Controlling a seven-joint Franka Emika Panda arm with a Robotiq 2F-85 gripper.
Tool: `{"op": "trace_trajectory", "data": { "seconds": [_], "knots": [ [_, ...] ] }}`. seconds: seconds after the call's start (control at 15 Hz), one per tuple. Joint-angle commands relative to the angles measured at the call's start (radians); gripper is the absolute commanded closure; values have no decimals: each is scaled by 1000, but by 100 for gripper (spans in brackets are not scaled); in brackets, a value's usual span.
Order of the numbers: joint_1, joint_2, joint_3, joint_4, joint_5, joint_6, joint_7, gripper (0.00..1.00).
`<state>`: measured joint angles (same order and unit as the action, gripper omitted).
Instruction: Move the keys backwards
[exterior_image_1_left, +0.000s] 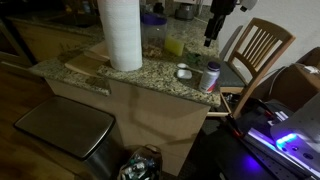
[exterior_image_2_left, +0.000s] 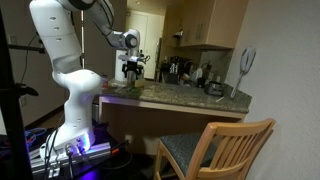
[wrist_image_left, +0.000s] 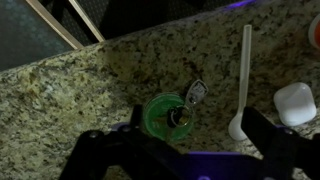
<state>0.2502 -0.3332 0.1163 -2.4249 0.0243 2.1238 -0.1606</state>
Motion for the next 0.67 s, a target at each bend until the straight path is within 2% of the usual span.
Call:
{"op": "trace_trajectory", "data": {
  "seconds": [0.0,0.6],
  "knots": [
    [-14,0,13,2,5,-2,-4,0],
    [-24,-6,30,-11,-15,81,71,0]
  ]
}}
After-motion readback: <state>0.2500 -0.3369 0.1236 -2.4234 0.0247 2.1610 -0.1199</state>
